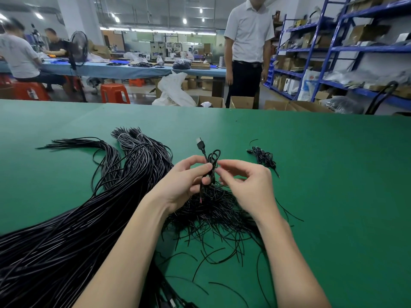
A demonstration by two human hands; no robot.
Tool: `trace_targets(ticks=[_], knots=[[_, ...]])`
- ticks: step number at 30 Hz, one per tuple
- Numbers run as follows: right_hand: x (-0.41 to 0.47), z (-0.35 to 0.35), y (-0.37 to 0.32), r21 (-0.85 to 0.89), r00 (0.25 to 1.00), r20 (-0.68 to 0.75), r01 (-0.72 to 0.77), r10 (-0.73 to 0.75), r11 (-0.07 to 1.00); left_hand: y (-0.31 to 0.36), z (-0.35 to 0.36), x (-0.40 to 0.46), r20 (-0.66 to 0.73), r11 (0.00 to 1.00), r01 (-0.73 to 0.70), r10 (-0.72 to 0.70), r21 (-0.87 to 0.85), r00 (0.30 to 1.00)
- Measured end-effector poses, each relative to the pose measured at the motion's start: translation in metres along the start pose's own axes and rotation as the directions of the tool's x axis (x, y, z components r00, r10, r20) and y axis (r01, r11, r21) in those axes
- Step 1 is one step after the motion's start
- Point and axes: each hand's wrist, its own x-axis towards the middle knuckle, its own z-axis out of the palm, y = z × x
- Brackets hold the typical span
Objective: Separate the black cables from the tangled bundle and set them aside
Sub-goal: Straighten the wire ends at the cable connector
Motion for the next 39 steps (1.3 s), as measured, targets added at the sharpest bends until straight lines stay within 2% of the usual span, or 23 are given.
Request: trace_targets(ticks=[2,4,7,10,13,15,16,18,19,20,22,24,26,28,34,39], knots=[[-0.001,-0.003,0.005,-0.121,0.990,0.019,0.138,-0.137,0.983,0.000,-0.001,-0.001,0.012,1.000,0.026,-0.026,-0.010,1.000],[-0.002,-0.003,0.008,-0.177,0.976,0.035,0.216,-0.213,0.960,0.001,-0.002,0.000,0.029,0.998,0.054,-0.053,-0.017,0.998],[-0.003,-0.002,0.010,-0.177,0.975,0.053,0.222,-0.216,0.959,0.002,-0.005,0.001,0.051,0.997,0.079,-0.081,0.024,0.995],[-0.004,-0.002,0.009,-0.150,0.984,0.018,0.179,-0.179,0.972,0.000,-0.007,0.001,0.038,0.996,0.038,-0.041,0.079,0.998],[-0.004,0.000,0.003,-0.058,0.999,0.015,0.053,-0.052,0.997,0.000,-0.009,0.002,0.056,0.989,-0.037,0.029,0.146,0.998],[-0.001,0.000,-0.001,0.034,0.989,0.096,-0.119,0.115,0.992,0.002,-0.012,0.001,0.072,0.970,-0.081,0.066,0.228,0.995],[0.000,-0.001,-0.003,0.142,0.958,0.174,-0.255,0.229,0.957,0.002,-0.013,0.000,0.076,0.959,-0.094,0.077,0.266,0.994],[0.001,-0.006,-0.007,0.346,0.849,0.346,-0.512,0.400,0.787,0.001,-0.013,-0.001,0.071,0.947,-0.098,0.080,0.307,0.994],[0.002,-0.009,-0.007,0.376,0.812,0.398,-0.569,0.427,0.731,0.000,-0.012,-0.001,0.060,0.947,-0.090,0.075,0.307,0.995],[0.002,-0.011,-0.007,0.365,0.803,0.418,-0.577,0.425,0.731,-0.001,-0.011,-0.001,0.044,0.952,-0.077,0.067,0.297,0.997],[0.001,-0.013,-0.005,0.298,0.849,0.380,-0.488,0.367,0.820,-0.003,-0.008,0.001,0.007,0.967,-0.045,0.044,0.250,0.999],[0.000,-0.010,-0.004,0.148,0.929,0.260,-0.307,0.263,0.940,-0.004,-0.008,0.003,-0.009,0.979,-0.017,0.019,0.203,1.000],[-0.001,-0.006,-0.001,-0.041,0.982,0.148,-0.112,0.117,0.993,-0.006,-0.009,0.004,-0.008,0.983,0.006,-0.004,0.185,1.000],[-0.002,-0.005,0.003,-0.130,0.993,0.119,-0.002,0.017,0.991,-0.006,-0.011,0.004,-0.024,0.985,0.023,-0.019,0.172,1.000],[-0.006,0.000,0.013,-0.228,0.976,0.083,0.214,-0.200,0.950,-0.008,-0.012,0.008,-0.080,0.992,0.058,-0.049,0.111,0.996],[-0.012,0.009,0.018,-0.228,0.964,0.000,0.259,-0.266,0.939,-0.008,-0.010,0.007,-0.066,0.995,0.067,-0.063,0.069,0.996]])
